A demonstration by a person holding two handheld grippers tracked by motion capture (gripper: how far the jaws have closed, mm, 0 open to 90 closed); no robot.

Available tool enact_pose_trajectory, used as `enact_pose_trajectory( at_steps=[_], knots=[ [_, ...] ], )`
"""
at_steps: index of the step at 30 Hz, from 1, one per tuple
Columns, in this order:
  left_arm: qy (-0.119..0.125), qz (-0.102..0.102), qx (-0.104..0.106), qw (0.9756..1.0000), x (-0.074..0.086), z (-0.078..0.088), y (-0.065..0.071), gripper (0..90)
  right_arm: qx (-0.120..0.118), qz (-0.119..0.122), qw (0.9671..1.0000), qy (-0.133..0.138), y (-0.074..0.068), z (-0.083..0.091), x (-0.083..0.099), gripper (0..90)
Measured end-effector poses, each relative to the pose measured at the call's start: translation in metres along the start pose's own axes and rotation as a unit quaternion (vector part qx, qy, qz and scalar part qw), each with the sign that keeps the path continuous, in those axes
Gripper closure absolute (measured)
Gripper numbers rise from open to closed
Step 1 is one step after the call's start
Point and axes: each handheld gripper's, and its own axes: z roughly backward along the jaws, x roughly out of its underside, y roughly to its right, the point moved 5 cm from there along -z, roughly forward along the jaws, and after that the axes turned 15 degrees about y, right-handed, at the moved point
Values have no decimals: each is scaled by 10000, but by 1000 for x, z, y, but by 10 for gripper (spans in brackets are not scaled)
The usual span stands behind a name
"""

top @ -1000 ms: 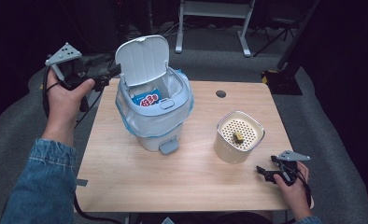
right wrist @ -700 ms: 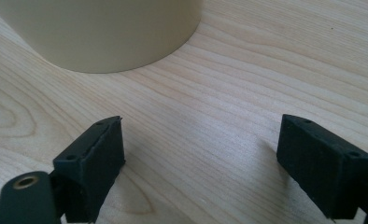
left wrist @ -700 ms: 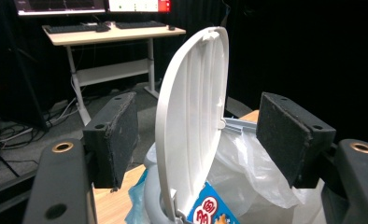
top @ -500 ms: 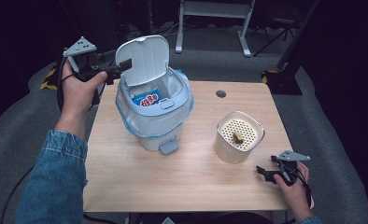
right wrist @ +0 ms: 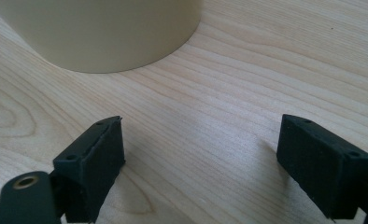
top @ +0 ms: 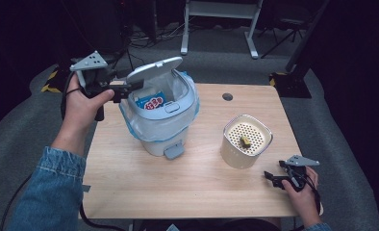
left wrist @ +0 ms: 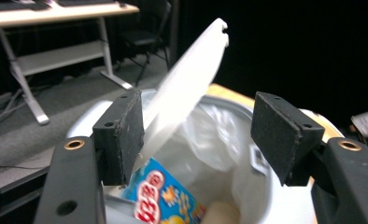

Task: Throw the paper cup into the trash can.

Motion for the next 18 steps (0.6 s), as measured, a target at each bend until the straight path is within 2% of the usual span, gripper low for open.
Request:
enact_pose_trajectory(
  at_steps=[2,6,8,10,12,14,17,18],
  knots=[
    [-98,-10,91,9999,4,-3,6,345,0,0,10000,-1,0,0,0,151],
    [-223,119,358,9990,10,-11,18,373,0,0,10000,0,0,0,0,151],
    [-276,216,566,9978,13,-15,22,411,-1,0,10000,-2,0,0,0,151],
    [-389,386,778,9955,18,-21,28,460,0,-1,10000,-1,0,0,0,151],
    [-508,354,787,9950,22,-26,30,480,0,1,10000,0,0,0,0,151],
    [-529,416,760,9948,24,-31,31,513,-1,0,10000,-2,0,0,0,151],
    [-625,602,573,9946,27,-38,30,565,0,0,10000,-1,0,0,0,151],
    [-658,605,488,9948,28,-41,29,569,1,-1,10000,0,0,0,0,151]
  ],
)
